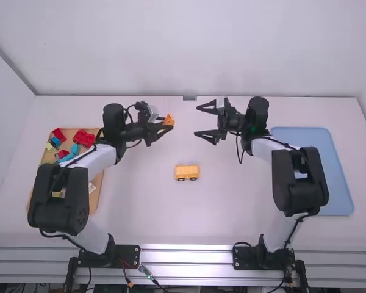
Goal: Assemble lego blocks to make yellow taxi
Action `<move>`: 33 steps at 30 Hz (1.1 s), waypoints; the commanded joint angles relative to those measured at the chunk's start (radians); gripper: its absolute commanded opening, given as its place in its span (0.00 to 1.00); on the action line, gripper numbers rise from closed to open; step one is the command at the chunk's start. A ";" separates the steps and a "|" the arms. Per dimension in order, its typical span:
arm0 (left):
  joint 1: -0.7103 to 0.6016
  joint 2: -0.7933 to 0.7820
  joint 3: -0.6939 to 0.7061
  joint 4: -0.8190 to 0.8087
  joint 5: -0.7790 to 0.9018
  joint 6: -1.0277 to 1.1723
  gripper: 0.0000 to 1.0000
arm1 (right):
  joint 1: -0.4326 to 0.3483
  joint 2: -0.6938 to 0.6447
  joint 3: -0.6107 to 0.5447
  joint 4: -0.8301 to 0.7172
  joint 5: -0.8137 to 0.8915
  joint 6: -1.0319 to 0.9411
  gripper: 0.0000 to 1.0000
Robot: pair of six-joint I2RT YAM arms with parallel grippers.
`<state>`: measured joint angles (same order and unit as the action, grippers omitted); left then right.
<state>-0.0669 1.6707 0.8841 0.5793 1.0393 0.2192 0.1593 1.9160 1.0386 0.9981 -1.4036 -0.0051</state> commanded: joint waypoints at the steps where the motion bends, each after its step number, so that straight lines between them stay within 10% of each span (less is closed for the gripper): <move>1: -0.038 -0.012 -0.036 0.064 0.132 -0.064 0.02 | 0.037 0.021 -0.005 0.033 -0.111 0.161 1.00; 30: -0.084 -0.012 -0.132 0.345 0.199 -0.119 0.03 | 0.130 0.021 0.028 0.027 -0.143 0.181 0.38; 33: -0.084 -0.012 -0.132 0.342 0.198 -0.119 0.24 | 0.130 0.021 0.028 0.027 -0.137 0.181 0.28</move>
<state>-0.1505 1.6718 0.7578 0.9081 1.2274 0.0841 0.2802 1.9251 1.0443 1.0309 -1.5227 0.1490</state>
